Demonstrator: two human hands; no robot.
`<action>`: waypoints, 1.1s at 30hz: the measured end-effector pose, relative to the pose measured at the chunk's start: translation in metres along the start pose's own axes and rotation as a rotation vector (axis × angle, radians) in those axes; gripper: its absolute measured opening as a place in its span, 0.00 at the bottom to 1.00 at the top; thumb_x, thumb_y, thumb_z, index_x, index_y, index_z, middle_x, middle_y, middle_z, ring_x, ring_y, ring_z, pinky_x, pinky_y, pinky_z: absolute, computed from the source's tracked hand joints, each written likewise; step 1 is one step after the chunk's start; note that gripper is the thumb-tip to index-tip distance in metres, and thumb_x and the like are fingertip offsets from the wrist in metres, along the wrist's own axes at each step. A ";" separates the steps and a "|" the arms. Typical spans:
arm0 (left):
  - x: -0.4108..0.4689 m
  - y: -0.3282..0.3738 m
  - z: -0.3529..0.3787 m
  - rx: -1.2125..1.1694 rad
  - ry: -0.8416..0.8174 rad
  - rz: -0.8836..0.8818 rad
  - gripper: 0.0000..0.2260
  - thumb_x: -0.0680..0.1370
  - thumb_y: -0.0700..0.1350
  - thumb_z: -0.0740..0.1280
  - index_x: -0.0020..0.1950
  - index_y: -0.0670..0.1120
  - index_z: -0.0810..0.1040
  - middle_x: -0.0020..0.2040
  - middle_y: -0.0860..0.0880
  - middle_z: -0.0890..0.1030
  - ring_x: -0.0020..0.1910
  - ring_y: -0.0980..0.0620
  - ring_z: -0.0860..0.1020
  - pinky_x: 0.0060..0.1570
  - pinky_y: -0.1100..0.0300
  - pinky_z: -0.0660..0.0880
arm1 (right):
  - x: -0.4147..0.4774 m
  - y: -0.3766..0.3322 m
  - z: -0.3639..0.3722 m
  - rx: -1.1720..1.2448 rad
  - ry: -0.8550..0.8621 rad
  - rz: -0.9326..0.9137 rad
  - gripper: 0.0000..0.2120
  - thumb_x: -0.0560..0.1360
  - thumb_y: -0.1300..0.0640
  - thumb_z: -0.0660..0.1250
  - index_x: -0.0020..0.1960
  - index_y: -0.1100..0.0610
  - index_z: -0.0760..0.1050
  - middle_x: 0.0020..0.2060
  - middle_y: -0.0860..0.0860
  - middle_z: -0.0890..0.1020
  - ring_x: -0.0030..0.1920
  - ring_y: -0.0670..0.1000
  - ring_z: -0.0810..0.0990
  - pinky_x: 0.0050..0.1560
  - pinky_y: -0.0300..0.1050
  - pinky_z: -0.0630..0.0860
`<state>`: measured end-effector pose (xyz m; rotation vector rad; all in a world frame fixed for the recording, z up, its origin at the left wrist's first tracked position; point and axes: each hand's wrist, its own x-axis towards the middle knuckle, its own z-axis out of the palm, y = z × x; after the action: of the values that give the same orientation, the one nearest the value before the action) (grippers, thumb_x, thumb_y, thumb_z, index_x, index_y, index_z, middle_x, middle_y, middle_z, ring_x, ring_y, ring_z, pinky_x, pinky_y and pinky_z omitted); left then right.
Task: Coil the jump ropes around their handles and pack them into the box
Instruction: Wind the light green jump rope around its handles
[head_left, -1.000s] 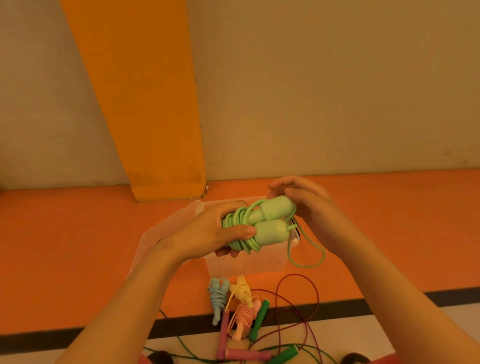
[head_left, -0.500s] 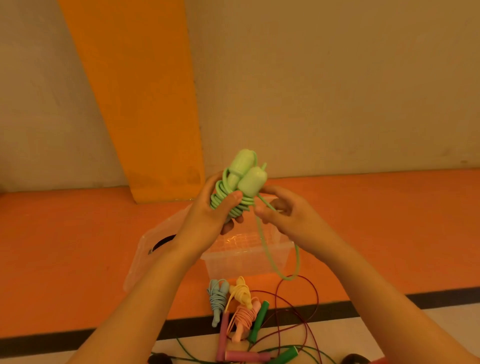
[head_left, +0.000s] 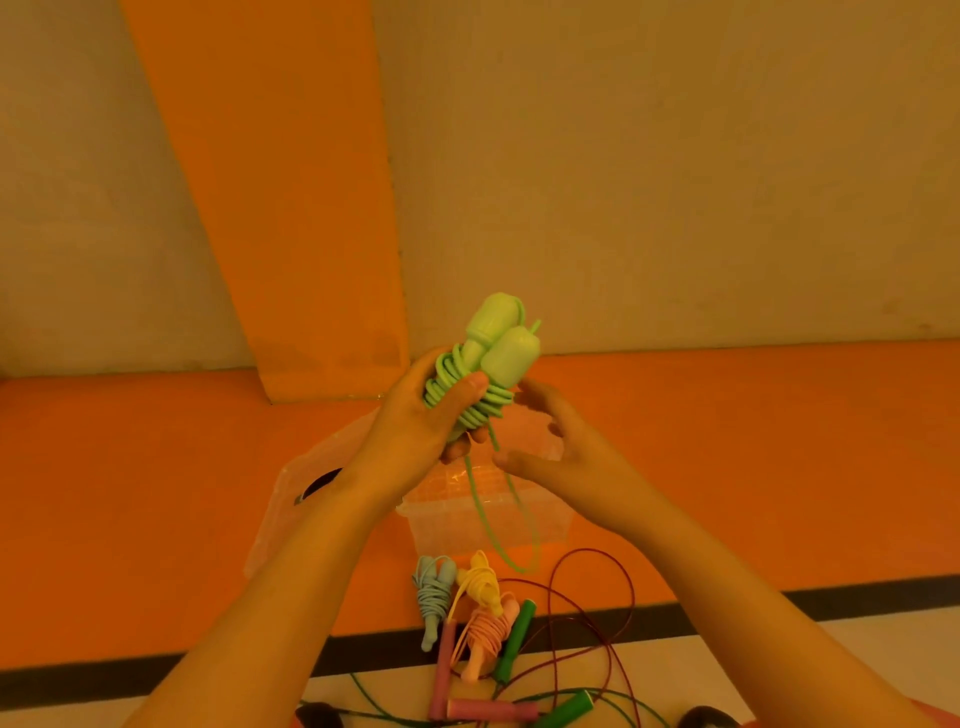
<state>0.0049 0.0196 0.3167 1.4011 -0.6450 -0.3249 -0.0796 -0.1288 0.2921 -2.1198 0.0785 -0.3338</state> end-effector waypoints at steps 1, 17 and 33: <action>-0.001 -0.002 0.002 0.004 -0.033 0.007 0.11 0.77 0.46 0.68 0.57 0.47 0.73 0.31 0.47 0.78 0.24 0.50 0.71 0.21 0.63 0.63 | 0.001 -0.003 0.001 0.064 -0.022 -0.038 0.29 0.72 0.52 0.72 0.68 0.43 0.63 0.64 0.39 0.70 0.64 0.34 0.67 0.59 0.25 0.62; 0.000 -0.010 -0.001 0.033 -0.065 -0.009 0.14 0.73 0.48 0.70 0.56 0.51 0.73 0.35 0.51 0.80 0.28 0.54 0.74 0.25 0.60 0.64 | 0.006 -0.016 0.013 0.196 0.017 0.005 0.11 0.77 0.55 0.67 0.58 0.48 0.70 0.39 0.39 0.79 0.33 0.37 0.73 0.34 0.32 0.68; -0.001 -0.010 0.004 -0.005 -0.169 -0.074 0.10 0.75 0.52 0.64 0.47 0.46 0.74 0.29 0.45 0.76 0.22 0.50 0.67 0.25 0.59 0.63 | 0.003 -0.008 0.004 0.240 -0.040 0.035 0.29 0.69 0.67 0.71 0.62 0.45 0.66 0.57 0.40 0.75 0.60 0.38 0.72 0.52 0.24 0.67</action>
<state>0.0032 0.0152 0.3065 1.4049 -0.7313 -0.5072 -0.0762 -0.1213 0.2974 -1.8843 0.0497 -0.2659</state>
